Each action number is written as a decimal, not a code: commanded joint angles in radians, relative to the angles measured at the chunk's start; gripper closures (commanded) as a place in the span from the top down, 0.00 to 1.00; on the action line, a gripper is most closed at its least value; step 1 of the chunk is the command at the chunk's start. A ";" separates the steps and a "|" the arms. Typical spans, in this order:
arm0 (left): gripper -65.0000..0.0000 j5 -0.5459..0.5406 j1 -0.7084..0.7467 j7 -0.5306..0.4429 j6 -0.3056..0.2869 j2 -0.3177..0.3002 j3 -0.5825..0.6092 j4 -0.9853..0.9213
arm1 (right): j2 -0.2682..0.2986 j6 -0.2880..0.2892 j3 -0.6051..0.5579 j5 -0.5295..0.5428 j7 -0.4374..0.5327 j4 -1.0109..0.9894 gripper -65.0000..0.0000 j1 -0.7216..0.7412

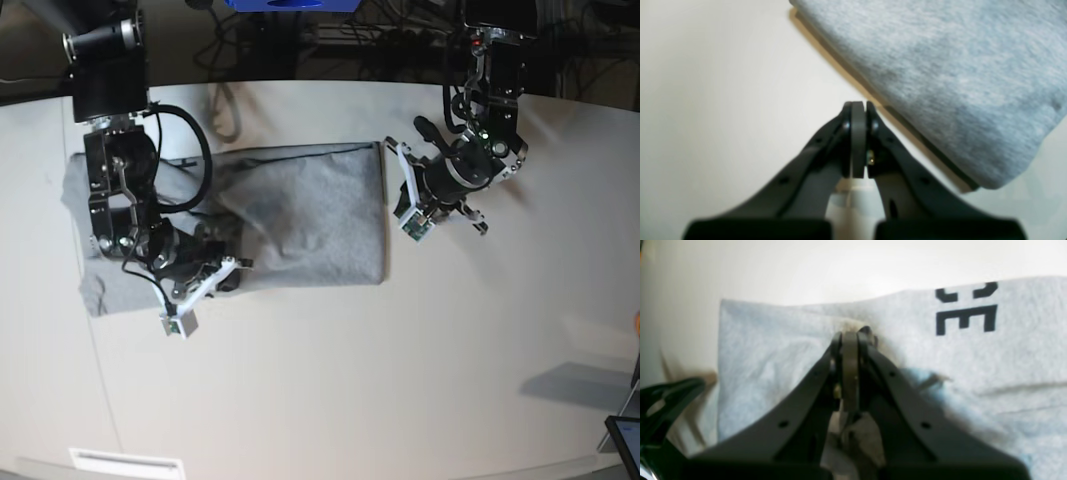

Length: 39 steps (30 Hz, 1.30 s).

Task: Fold the T-shirt properly
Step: 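Grasp the shirt's two ends with both grippers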

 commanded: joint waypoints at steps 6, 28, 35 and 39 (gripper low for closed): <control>0.00 -0.006 -0.010 -0.020 0.007 -0.011 -0.008 0.014 | 0.005 0.003 -0.003 0.006 0.047 -0.012 0.00 0.048; 0.00 -0.006 -0.021 -0.020 0.007 -0.012 -0.011 -0.040 | 0.051 0.003 -0.005 0.006 0.057 -0.093 0.00 0.100; 0.00 -0.006 -0.021 -0.020 0.007 -0.014 -0.013 -0.003 | 0.100 0.003 -0.008 -0.084 0.131 -0.064 0.17 0.101; 0.00 -0.006 -0.021 -0.019 0.007 -0.026 -0.013 0.032 | 0.118 0.003 -0.006 -0.198 0.133 0.008 0.39 0.098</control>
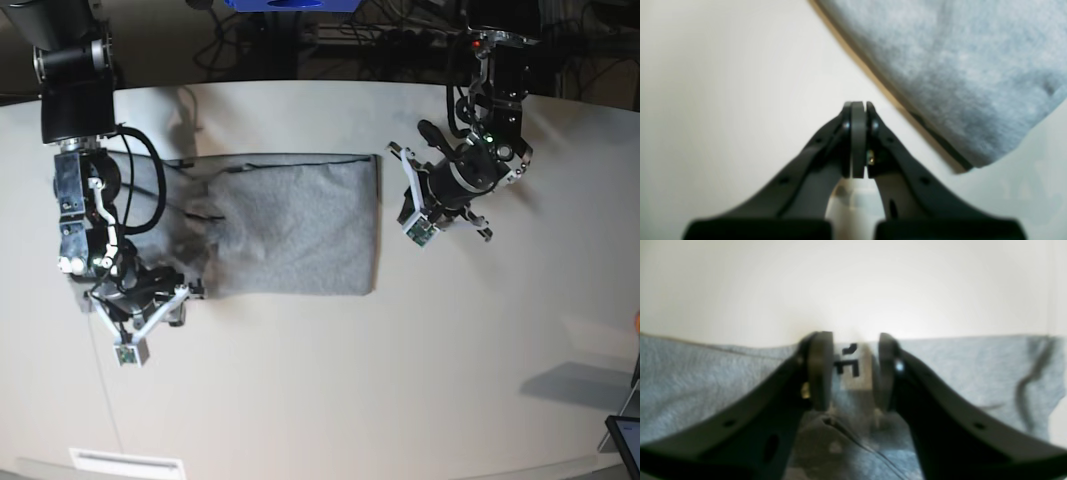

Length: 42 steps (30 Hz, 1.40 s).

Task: Fold the T-shirt properly
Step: 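Grasp the shirt's two ends with both grippers, then pull the shirt ends apart with both grippers to straighten it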

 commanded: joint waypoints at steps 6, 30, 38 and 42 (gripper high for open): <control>0.00 -0.010 -0.001 -0.013 0.008 -0.005 -0.007 0.117 | 0.066 0.006 0.049 0.007 0.068 0.151 0.39 -0.024; 0.34 -0.011 -0.154 -0.206 0.005 0.168 0.132 -0.152 | 0.066 0.006 0.161 0.010 0.103 0.372 0.38 -0.365; 0.34 -0.010 -0.154 -0.205 -0.049 0.169 0.128 -0.142 | 0.027 0.006 0.155 0.010 0.095 0.371 0.38 -0.365; 0.34 -0.005 -0.154 -0.205 -0.031 0.166 0.123 -0.205 | 0.027 0.006 0.155 0.010 0.094 0.371 0.38 -0.365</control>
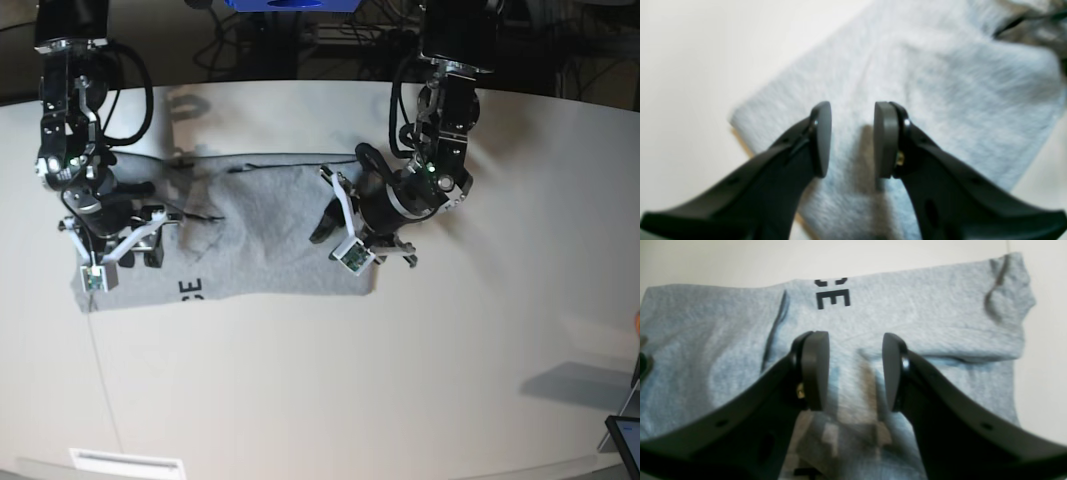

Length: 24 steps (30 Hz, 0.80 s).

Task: Fold the T-shirt properly
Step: 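Pull the shirt ends apart with both grippers to straighten it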

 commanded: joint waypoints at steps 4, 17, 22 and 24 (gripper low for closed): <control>0.34 -0.005 -0.012 -0.016 0.003 -0.010 -0.010 -0.070 | 0.007 0.002 0.008 0.006 0.026 0.017 0.38 0.003; 0.34 0.170 0.002 -0.013 0.034 -0.139 -0.010 -0.047 | -0.019 0.002 0.013 0.007 0.029 0.021 0.38 -0.013; 0.34 0.168 0.016 -0.012 0.034 -0.194 -0.023 -0.028 | -0.055 0.004 0.083 0.007 0.029 0.057 0.38 -0.037; 0.34 0.170 0.042 -0.012 0.034 -0.207 -0.065 0.006 | -0.071 0.006 0.132 0.007 0.020 0.078 0.39 -0.039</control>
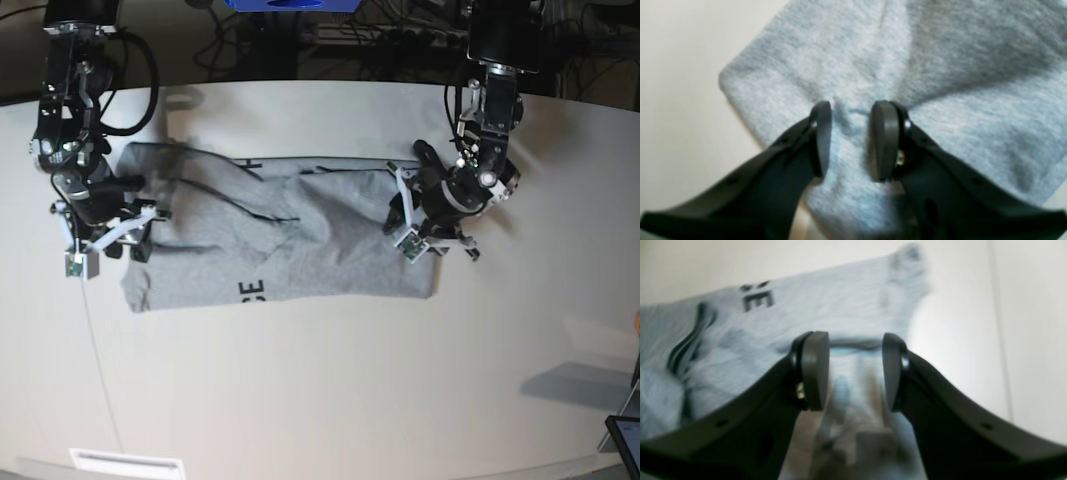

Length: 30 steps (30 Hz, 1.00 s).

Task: Fold the T-shirt properly
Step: 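Pull the shirt ends apart with both grippers to straighten it, then release the shirt and lift both grippers away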

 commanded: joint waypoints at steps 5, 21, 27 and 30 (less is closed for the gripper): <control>0.34 0.028 0.041 0.033 0.005 -0.039 -0.095 0.089 | -0.006 0.106 0.121 0.093 -0.052 0.025 0.39 0.019; 0.34 0.040 0.036 0.194 0.005 -0.005 -0.241 0.324 | 0.004 0.373 0.409 0.623 -0.300 -0.240 0.74 0.042; 0.34 0.131 0.145 0.192 0.005 -0.070 -0.310 0.292 | 0.006 0.381 0.418 0.630 -0.311 -0.271 0.74 0.044; 0.34 0.205 0.216 0.191 0.005 -0.080 -0.345 0.290 | 0.017 0.381 0.414 0.630 -0.313 -0.334 0.74 0.054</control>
